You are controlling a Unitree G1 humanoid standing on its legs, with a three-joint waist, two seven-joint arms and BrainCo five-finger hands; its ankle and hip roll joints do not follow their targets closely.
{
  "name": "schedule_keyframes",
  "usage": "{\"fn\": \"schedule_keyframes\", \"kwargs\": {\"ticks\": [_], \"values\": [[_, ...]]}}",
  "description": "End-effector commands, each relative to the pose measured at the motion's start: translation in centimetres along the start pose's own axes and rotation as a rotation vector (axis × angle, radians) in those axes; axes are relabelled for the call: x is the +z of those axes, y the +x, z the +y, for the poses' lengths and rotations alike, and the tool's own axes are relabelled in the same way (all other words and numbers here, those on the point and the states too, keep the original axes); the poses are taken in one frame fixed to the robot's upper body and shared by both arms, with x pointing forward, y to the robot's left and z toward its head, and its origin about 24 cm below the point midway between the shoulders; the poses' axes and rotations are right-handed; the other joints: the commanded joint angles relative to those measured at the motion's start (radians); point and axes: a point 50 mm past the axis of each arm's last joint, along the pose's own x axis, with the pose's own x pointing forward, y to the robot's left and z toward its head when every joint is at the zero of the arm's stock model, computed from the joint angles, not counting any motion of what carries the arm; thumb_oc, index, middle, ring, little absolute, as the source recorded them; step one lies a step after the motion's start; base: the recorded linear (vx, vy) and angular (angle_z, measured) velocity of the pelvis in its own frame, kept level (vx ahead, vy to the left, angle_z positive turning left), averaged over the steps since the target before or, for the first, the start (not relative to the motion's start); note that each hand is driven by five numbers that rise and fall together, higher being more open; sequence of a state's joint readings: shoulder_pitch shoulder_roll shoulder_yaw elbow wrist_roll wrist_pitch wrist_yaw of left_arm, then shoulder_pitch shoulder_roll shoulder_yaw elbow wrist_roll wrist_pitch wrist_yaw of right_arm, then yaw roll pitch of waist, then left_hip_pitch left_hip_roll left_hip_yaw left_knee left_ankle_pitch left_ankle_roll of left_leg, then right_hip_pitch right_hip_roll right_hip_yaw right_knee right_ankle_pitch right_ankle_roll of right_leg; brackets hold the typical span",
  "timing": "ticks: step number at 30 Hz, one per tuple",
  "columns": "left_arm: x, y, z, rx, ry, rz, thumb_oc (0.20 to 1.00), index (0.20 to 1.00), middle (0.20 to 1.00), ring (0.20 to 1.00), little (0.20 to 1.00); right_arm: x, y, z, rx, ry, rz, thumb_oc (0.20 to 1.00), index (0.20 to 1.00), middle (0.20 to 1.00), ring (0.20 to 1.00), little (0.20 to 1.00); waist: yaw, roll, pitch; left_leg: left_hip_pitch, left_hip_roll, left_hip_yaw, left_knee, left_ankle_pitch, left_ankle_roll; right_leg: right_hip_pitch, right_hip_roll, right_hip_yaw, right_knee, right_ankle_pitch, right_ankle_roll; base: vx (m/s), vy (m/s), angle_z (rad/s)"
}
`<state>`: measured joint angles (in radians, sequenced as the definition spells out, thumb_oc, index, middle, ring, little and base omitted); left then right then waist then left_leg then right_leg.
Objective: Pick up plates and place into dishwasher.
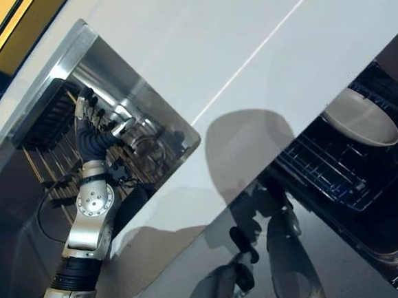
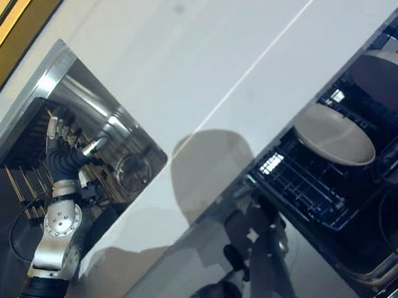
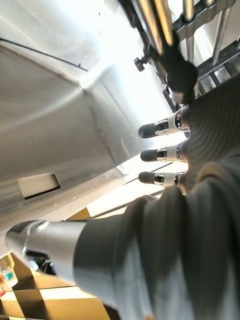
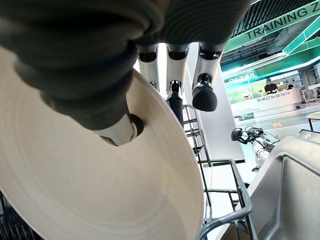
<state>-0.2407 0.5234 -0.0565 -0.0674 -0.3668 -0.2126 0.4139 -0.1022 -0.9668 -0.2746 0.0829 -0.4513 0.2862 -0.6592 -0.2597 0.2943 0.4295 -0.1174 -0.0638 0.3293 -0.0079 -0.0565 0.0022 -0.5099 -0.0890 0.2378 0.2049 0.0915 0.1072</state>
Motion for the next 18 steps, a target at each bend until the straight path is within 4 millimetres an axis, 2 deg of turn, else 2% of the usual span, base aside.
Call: {"fn": "schedule_keyframes", "kwargs": {"ticks": [1, 8, 14, 18], "values": [[-1.8, -1.1, 0.8, 0.042, 0.003, 0.069, 1.000, 1.000, 1.000, 1.000, 1.000, -0.7, 2.1, -2.7, -0.118, -0.070, -0.011, 0.200, 0.200, 0.200, 0.200, 0.200, -0.043, -0.022, 0.011, -0.117, 0.000, -0.048, 0.167, -0.069, -0.007, 0.050, 0.021, -0.057, 0.019, -0.152, -0.006, 0.00, 0.000, 0.00], [-1.8, -1.0, 0.7, 0.043, -0.003, 0.067, 1.000, 1.000, 1.000, 1.000, 1.000, 0.3, 1.0, 0.2, 0.089, -0.075, -0.034, 0.200, 0.200, 0.200, 0.200, 0.200, -0.031, -0.017, 0.024, -0.134, -0.001, -0.052, 0.167, -0.058, -0.009, 0.035, 0.013, -0.071, 0.020, -0.149, -0.008, 0.00, 0.000, 0.00], [-1.6, -1.0, 0.4, 0.030, 0.002, 0.051, 1.000, 1.000, 1.000, 1.000, 1.000, 0.0, -1.8, 3.8, 0.285, -0.057, 0.038, 0.200, 0.200, 0.200, 0.200, 0.200, -0.012, -0.019, 0.043, -0.153, 0.001, -0.066, 0.171, -0.049, -0.007, 0.024, 0.006, -0.096, 0.031, -0.150, -0.014, -0.02, -0.047, 0.03], [-1.4, -0.9, 0.0, 0.022, -0.003, 0.043, 1.000, 1.000, 1.000, 1.000, 1.000, 0.7, -3.3, 5.9, 0.386, -0.045, 0.058, 0.200, 0.200, 0.200, 0.200, 0.200, 0.000, -0.011, 0.050, -0.162, 0.000, -0.075, 0.172, -0.042, -0.008, 0.017, -0.001, -0.108, 0.036, -0.149, -0.017, -0.02, -0.022, 0.08]]}}
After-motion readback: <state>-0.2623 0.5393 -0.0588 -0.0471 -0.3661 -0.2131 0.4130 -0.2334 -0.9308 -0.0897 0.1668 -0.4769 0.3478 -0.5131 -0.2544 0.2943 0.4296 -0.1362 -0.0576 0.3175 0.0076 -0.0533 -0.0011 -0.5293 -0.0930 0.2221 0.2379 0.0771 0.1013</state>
